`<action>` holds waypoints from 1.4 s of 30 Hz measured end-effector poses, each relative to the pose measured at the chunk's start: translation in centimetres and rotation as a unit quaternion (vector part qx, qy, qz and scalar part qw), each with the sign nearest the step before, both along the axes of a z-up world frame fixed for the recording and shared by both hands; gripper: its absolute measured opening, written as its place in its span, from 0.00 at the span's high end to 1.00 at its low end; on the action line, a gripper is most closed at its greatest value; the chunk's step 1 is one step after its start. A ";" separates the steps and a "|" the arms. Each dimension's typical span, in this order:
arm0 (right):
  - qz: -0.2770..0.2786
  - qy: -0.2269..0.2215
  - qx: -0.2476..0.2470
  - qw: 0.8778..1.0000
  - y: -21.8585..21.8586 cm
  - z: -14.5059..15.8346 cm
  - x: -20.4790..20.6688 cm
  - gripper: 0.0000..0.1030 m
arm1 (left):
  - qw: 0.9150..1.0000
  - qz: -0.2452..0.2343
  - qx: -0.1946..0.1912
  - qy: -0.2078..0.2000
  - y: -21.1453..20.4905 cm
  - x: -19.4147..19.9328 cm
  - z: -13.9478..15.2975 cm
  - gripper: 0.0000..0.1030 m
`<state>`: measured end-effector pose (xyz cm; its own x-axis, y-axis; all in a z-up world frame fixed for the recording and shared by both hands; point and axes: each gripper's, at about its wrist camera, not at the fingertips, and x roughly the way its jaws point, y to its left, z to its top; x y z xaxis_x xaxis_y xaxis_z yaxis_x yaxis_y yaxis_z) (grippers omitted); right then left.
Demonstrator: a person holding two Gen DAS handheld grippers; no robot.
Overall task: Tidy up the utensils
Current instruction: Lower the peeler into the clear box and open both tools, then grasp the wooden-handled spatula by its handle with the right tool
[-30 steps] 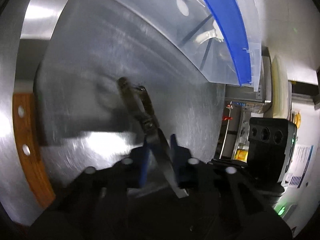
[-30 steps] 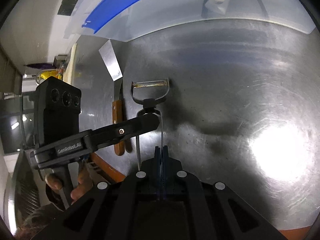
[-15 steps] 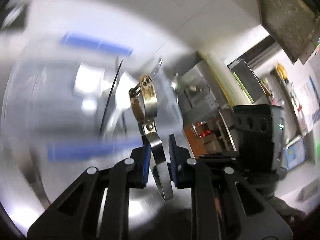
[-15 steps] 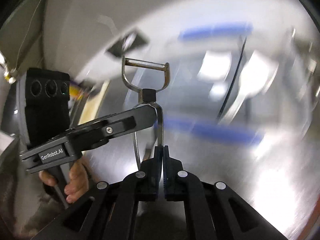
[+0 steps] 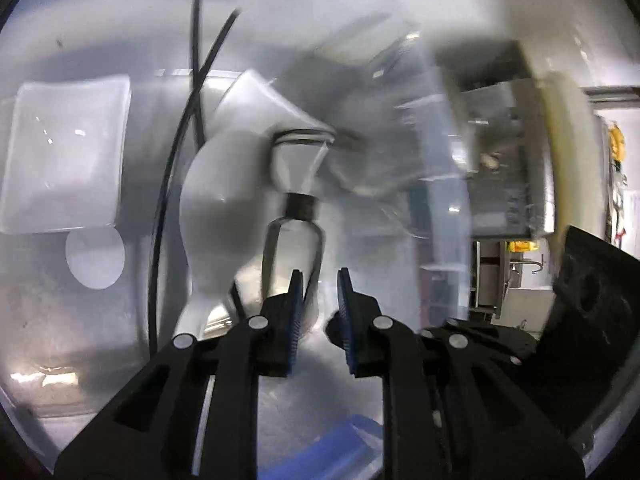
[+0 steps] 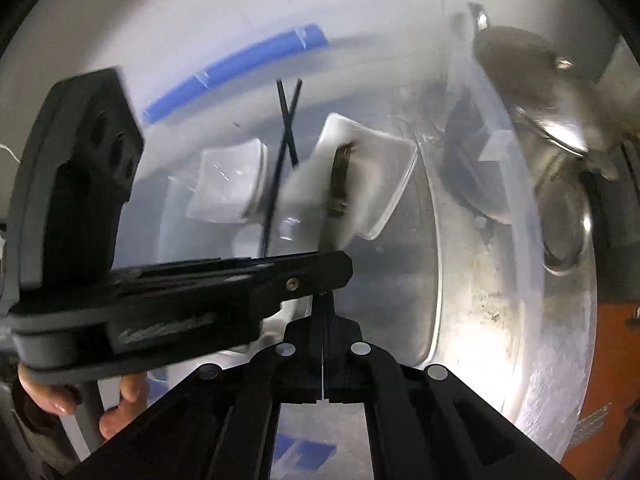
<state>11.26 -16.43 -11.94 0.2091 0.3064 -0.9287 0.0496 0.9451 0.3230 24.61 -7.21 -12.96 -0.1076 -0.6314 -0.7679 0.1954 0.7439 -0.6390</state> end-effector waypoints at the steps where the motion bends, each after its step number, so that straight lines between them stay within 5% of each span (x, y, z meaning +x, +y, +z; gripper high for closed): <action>1: 0.002 0.000 -0.009 1.000 0.3 -0.2 0.2 0.99 | 1.000 0.005 0.004 0.008 0.3 0.2 -0.6 0.84; 7: 0.009 -0.013 -0.011 1.000 0.3 1.1 -0.4 0.98 | 0.996 0.025 0.066 -0.050 2.6 0.2 1.7 0.83; 9: 0.017 -0.038 -0.007 0.999 0.5 3.1 -1.6 0.97 | 0.990 0.031 0.074 -0.116 4.4 -1.7 5.2 0.81; 13: 0.070 -0.089 0.030 0.993 2.5 7.3 -5.9 0.95 | 0.967 0.057 0.056 -0.244 9.4 -7.2 12.0 0.31; 15: 0.123 -0.103 0.048 0.986 5.5 8.3 -8.9 0.95 | 0.951 0.082 0.052 -0.294 13.0 -10.9 14.5 0.31; 18: 0.214 -0.083 0.062 0.971 11.8 7.3 -12.4 0.59 | 0.935 0.144 0.059 -0.318 18.7 -15.1 16.0 0.27; 19: 0.238 -0.071 0.062 0.967 13.8 6.8 -13.0 0.49 | 0.929 0.170 0.070 -0.320 20.9 -16.5 15.7 0.25; 22: 0.308 -0.020 0.010 0.951 20.6 2.4 -15.6 0.49 | 0.916 0.240 0.117 -0.301 26.7 -19.9 13.7 0.25; 27: 0.365 0.039 -0.036 0.930 28.1 -3.1 -18.6 0.49 | 0.908 0.326 0.145 -0.219 33.9 -24.4 8.1 0.25; 30: 0.384 0.033 -0.063 0.921 31.2 -4.5 -18.8 0.49 | 0.907 0.353 0.147 -0.178 35.7 -26.1 5.2 0.25; 36: 0.369 0.024 -0.122 0.921 33.8 -6.3 -19.7 0.49 | 0.908 0.369 0.132 -0.146 37.8 -28.6 2.2 0.25; 40: 0.356 -0.003 -0.163 0.920 34.2 -6.5 -20.2 0.69 | 0.912 0.370 0.120 -0.133 38.7 -29.4 0.8 0.25; 42: 0.348 -0.001 -0.153 0.925 33.8 -6.4 -19.9 0.72 | 0.914 0.369 0.109 -0.126 38.8 -29.3 0.3 0.25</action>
